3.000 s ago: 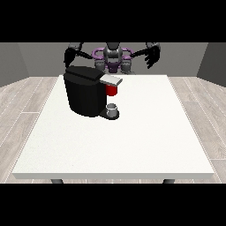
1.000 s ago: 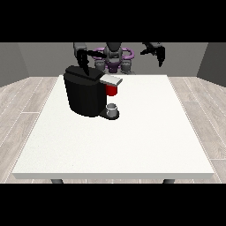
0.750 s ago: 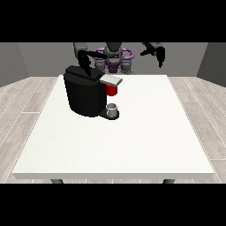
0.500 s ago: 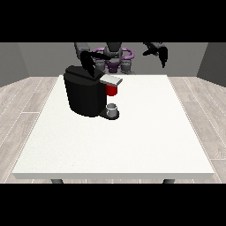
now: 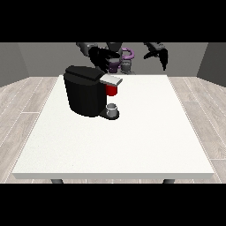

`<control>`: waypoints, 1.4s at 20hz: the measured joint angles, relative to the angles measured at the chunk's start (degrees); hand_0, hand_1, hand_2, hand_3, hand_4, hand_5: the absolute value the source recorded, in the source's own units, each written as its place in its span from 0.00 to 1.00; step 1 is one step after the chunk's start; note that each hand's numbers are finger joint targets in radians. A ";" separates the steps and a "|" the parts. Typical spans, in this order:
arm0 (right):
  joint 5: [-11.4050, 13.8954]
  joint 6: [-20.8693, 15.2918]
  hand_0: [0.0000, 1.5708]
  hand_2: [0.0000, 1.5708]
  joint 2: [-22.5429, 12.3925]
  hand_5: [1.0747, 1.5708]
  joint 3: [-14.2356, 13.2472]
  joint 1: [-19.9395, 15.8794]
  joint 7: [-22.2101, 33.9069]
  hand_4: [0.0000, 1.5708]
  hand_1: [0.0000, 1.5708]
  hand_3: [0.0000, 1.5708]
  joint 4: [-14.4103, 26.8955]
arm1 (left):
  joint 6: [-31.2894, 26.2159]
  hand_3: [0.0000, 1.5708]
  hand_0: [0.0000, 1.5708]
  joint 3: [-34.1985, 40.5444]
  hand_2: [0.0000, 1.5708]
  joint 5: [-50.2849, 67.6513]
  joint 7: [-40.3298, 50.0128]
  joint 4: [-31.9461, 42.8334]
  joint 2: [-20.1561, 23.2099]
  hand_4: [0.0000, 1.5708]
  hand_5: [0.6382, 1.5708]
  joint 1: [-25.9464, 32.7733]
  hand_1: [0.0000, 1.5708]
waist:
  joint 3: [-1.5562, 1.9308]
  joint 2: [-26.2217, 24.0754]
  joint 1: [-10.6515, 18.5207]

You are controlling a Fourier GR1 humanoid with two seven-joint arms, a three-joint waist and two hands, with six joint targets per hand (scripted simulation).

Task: Insert the coffee pod into the coffee machine and close the lid

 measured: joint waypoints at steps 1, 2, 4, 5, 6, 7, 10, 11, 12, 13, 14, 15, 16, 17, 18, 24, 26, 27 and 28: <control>0.49 -0.46 0.00 0.00 0.81 1.00 0.68 -0.50 0.40 0.00 0.00 0.00 -0.17 | 0.01 0.00 0.00 0.46 0.00 0.19 -0.26 0.52 0.38 0.24 1.00 -0.04 0.00 | 0.00 -0.15 -0.27; 0.88 -0.54 0.00 0.00 1.04 1.00 1.01 -1.17 0.49 0.00 0.00 0.00 0.00 | -0.09 0.00 0.00 0.71 0.00 0.41 -0.37 0.57 0.74 0.26 1.00 -0.47 0.00 | -0.01 0.12 -0.29; 1.30 -0.02 0.00 0.00 1.83 1.00 1.96 -1.66 0.85 0.00 0.00 0.00 -0.12 | 0.00 0.00 0.00 0.64 0.00 0.29 -0.81 0.91 0.85 0.23 1.00 0.24 0.00 | 0.00 -0.38 -0.63; 1.74 -0.09 0.00 0.00 2.06 1.00 2.30 -1.97 0.46 0.00 0.00 0.00 0.01 | 0.15 0.00 0.00 0.64 0.00 0.33 -0.93 0.92 0.83 0.21 1.00 0.30 0.00 | 0.00 -0.12 -0.53; 2.46 -0.71 0.00 0.00 2.59 1.00 2.79 -2.49 -0.13 0.00 0.00 0.00 0.19 | 0.74 0.00 0.00 0.20 0.00 -0.08 -1.44 0.92 0.27 0.20 1.00 0.15 0.00 | 0.00 0.59 -0.31; 3.05 -1.15 0.00 0.00 2.72 1.00 3.05 -3.46 0.14 0.07 0.00 0.00 0.43 | 0.35 0.00 0.00 0.16 0.00 -0.01 -1.57 1.02 0.63 0.23 1.00 0.10 0.00 | 0.00 0.86 0.15; 4.95 -1.58 0.00 0.00 2.54 1.00 4.03 -6.34 0.23 0.13 0.00 0.00 1.06 | 0.52 0.00 0.00 -0.25 0.00 -0.19 -1.63 1.06 0.57 0.21 1.00 -0.73 0.00 | 0.00 1.71 0.83; 5.32 -1.74 0.00 0.00 2.74 1.00 4.19 -7.19 0.49 0.14 0.00 0.00 1.34 | 0.55 0.00 0.00 -0.54 0.00 -0.29 -1.69 1.02 0.43 0.21 1.00 -0.64 0.00 | 0.00 1.76 1.17; 5.81 -2.15 0.00 0.00 2.82 1.00 4.28 -8.46 0.97 0.19 0.00 0.00 1.56 | 0.32 0.00 0.00 -0.44 0.00 -0.09 -1.46 1.10 0.67 0.21 1.00 -1.01 0.00 | 0.00 1.93 1.56; 6.15 -2.29 0.00 0.00 2.10 1.00 3.89 -9.49 0.79 0.17 0.00 0.00 2.02 | -0.28 0.00 0.00 -0.84 0.00 0.08 -1.82 0.71 0.69 0.23 1.00 -0.72 0.00 | -0.01 2.40 2.34; 6.42 -2.30 0.00 0.00 1.34 1.00 3.45 -10.46 0.74 0.17 0.00 0.00 2.73 | -0.45 0.00 0.00 -1.19 0.00 0.09 -1.87 0.12 0.62 0.25 1.00 -0.54 0.00 | -0.01 2.83 3.12; 7.00 -2.83 0.00 0.00 1.66 1.00 3.68 -11.17 0.47 0.15 0.00 0.00 3.12 | -0.44 0.00 0.00 -0.97 0.00 0.40 -1.30 -0.13 0.75 0.25 1.00 -1.41 0.00 | 0.00 3.25 3.37; 7.09 -2.76 0.00 0.00 1.35 1.00 3.39 -12.25 1.11 0.10 0.00 0.00 3.67 | -0.34 0.00 0.00 -1.22 0.00 0.37 -0.98 -0.53 0.57 0.24 1.00 -1.39 0.00 | 0.00 3.10 3.83; 7.20 -2.93 0.00 0.00 1.08 1.00 3.03 -13.17 1.49 0.06 0.00 0.00 4.19 | -0.87 0.00 0.00 -1.35 0.00 0.72 -1.16 -0.90 0.66 0.26 1.00 -1.05 0.00 | 0.00 3.25 4.65; 7.40 -3.42 0.00 0.00 0.98 1.00 2.70 -14.24 1.52 0.08 0.00 0.00 4.71 | -1.04 0.00 0.00 -1.64 0.00 0.68 -1.36 -1.40 0.68 0.28 1.00 -1.13 0.00 | 0.00 3.78 5.41; 9.31 -3.34 0.00 0.00 0.66 1.00 3.13 -19.07 2.12 0.00 0.00 0.00 7.02 | -1.51 0.00 0.00 -1.08 0.00 1.65 -1.12 -1.66 1.33 0.27 1.00 -2.71 0.00 | 0.00 5.65 6.72; 9.96 -4.04 0.00 0.00 0.72 1.00 3.02 -20.71 1.83 0.00 0.00 0.00 7.90 | -1.28 0.00 0.00 -1.96 0.00 1.17 -1.24 -2.36 0.89 0.27 1.00 -3.10 0.00 | 0.00 6.58 7.66; 10.28 -4.18 0.00 0.00 0.62 1.00 3.03 -21.41 1.57 0.00 0.00 0.00 8.11 | -1.57 0.00 0.00 -1.86 0.00 1.43 -1.66 -2.30 1.04 0.28 1.00 -3.16 0.00 | -0.01 7.03 7.92; 10.60 -4.40 0.00 0.00 0.29 1.00 2.84 -22.28 1.55 0.00 0.00 0.00 8.74 | -1.78 0.00 0.00 -1.97 0.00 1.78 -0.89 -2.82 1.00 0.25 1.00 -3.71 0.00 | -0.01 7.47 8.67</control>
